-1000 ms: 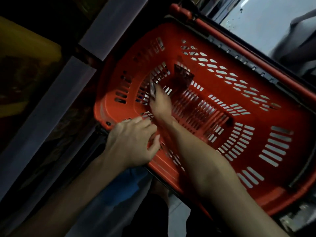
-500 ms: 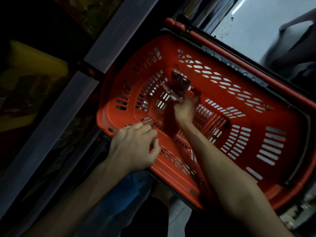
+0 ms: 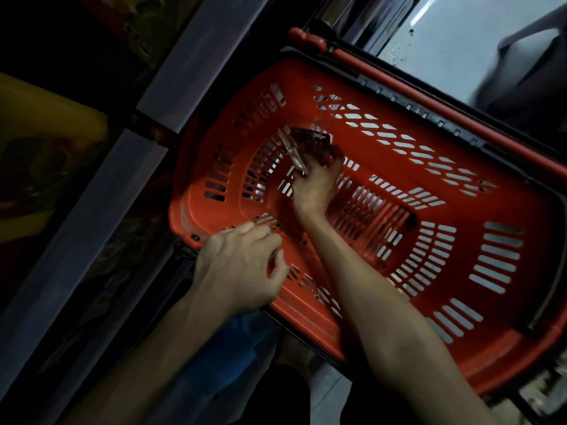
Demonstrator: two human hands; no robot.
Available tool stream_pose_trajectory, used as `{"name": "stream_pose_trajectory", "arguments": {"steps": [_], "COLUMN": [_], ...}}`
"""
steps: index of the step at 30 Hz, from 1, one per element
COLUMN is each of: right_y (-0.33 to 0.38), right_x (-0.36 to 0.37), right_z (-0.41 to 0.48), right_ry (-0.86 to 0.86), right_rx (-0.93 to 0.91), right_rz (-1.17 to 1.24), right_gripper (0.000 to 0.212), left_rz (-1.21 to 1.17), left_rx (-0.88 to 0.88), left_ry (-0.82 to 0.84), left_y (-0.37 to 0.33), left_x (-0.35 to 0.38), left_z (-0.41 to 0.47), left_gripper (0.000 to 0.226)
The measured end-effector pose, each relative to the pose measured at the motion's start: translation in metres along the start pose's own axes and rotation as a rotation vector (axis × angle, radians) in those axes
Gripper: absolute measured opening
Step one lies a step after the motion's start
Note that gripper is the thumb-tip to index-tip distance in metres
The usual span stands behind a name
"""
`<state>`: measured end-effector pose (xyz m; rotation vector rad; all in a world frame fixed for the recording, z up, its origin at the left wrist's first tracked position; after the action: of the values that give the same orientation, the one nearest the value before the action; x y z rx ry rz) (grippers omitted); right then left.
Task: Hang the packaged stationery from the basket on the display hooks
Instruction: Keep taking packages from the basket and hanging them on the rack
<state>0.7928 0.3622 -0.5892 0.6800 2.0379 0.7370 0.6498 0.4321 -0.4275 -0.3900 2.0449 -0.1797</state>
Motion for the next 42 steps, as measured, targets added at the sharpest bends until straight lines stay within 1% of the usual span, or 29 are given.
{"name": "stream_pose_trajectory", "arguments": {"steps": [2,5,7,9,12,13,14,17,20,22,25,27,30,32,34,35,37,39,42], "right_y": [-0.001,-0.008,-0.007,-0.005,-0.004,-0.005,-0.005,-0.001,-0.001,-0.002,0.009,0.011,0.003,-0.001,-0.004,-0.003,-0.001,-0.004,-0.015], "right_x": [0.006,0.024,0.026,0.020,0.001,-0.003,-0.005,0.004,0.013,0.017,0.025,0.037,0.046,0.046,0.047,0.048,0.047,0.046,0.048], "right_z": [0.003,0.007,0.005,0.000,-0.005,-0.005,-0.005,0.005,0.011,0.011,0.011,0.011,0.006,0.000,-0.006,-0.010,-0.017,-0.020,-0.021], "right_ry": [0.047,0.257,0.317,0.301,0.158,0.128,0.134,0.238,0.270,0.286,0.295,0.366,0.465,0.524,0.600,0.624,0.622,0.650,0.727], "right_rx": [-0.053,-0.020,-0.004,-0.009,-0.028,-0.022,-0.029,-0.085,-0.069,-0.035,-0.126,-0.129,-0.112,-0.173,-0.230,-0.263,-0.341,-0.327,-0.304], "right_rz": [-0.104,-0.179,-0.216,-0.199,-0.133,-0.121,-0.135,-0.256,-0.348,-0.340,-0.388,-0.358,-0.296,-0.317,-0.299,-0.305,-0.323,-0.340,-0.452], "right_gripper": [0.042,0.039,0.037,0.037,0.033,0.033,0.033,0.032,0.032,0.032,0.036,0.031,0.034,0.033,0.040,0.040,0.030,0.027,0.033], "left_rz": [-0.002,0.010,0.015,0.012,0.008,0.008,0.007,0.009,0.006,0.006,0.003,0.006,0.005,0.014,0.026,0.030,0.030,0.026,0.027], "left_rx": [-0.001,-0.013,-0.015,-0.018,-0.020,-0.020,-0.020,-0.020,-0.022,-0.024,-0.021,-0.017,-0.021,-0.028,-0.035,-0.038,-0.045,-0.049,-0.051], "left_ry": [0.003,0.006,0.007,0.013,0.014,0.015,0.015,0.019,0.013,0.014,0.009,0.001,0.007,0.011,0.019,0.024,0.046,0.057,0.061], "left_y": [0.000,0.001,0.001,0.001,0.001,0.001,0.001,0.000,0.001,0.000,0.000,-0.001,-0.001,-0.001,-0.001,-0.001,-0.001,-0.001,-0.001], "left_x": [0.000,0.001,0.002,0.001,0.001,0.001,0.000,0.000,-0.001,0.000,-0.001,-0.002,-0.002,-0.003,-0.003,-0.004,-0.004,-0.004,-0.003], "left_z": [0.000,-0.001,-0.001,0.000,0.000,-0.001,-0.001,0.000,0.000,0.000,-0.001,0.000,0.000,0.000,-0.001,0.000,-0.001,-0.001,-0.001], "left_gripper": [0.028,0.028,0.028,0.029,0.028,0.028,0.028,0.028,0.027,0.028,0.027,0.026,0.025,0.025,0.025,0.025,0.024,0.024,0.026]}}
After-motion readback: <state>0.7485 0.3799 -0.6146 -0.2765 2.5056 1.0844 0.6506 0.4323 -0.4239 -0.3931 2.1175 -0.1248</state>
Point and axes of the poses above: each hand's wrist, its own z-axis towards the middle knuckle, its own x-axis out of the palm, y = z × x, the point moved 6 cm from there along z, towards the middle knuckle, and after that the axes turned 12 degrees about y, right-handed, at the moved point
